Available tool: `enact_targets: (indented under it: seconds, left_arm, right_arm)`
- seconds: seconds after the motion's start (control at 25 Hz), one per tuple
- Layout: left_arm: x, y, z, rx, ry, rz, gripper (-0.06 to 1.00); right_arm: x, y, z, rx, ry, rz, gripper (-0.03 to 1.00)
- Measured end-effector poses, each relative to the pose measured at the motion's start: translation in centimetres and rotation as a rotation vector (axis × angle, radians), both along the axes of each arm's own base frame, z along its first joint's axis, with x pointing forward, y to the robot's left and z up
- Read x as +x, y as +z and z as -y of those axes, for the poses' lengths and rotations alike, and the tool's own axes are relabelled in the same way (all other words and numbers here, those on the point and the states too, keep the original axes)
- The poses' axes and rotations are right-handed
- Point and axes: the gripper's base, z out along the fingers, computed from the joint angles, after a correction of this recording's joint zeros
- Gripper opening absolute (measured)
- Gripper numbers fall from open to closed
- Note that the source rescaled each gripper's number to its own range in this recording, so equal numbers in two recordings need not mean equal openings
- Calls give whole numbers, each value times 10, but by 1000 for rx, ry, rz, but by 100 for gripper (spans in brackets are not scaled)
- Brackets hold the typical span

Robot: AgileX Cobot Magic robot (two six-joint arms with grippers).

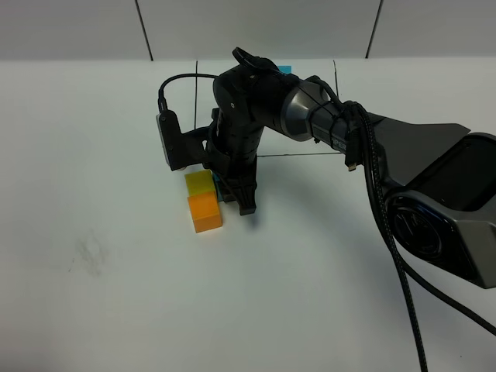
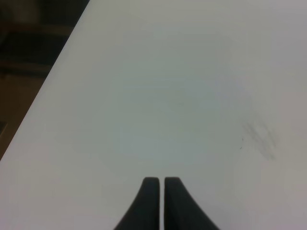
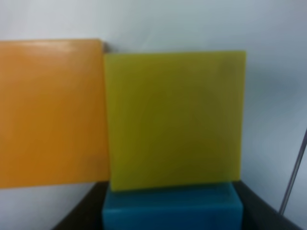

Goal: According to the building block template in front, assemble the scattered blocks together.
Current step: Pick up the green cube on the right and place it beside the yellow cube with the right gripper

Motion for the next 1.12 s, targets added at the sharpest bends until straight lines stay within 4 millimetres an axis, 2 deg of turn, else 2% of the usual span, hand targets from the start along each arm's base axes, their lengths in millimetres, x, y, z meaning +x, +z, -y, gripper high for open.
enact_targets:
  seconds: [0.44, 1.12]
  left_arm:
    - [0, 0, 0, 0, 0, 0, 0]
    - [0, 0, 0, 0, 0, 0, 0]
  right_arm:
    - [2, -8, -3, -3, 3, -14, 47]
    - [3, -9, -4, 16, -21, -21, 47]
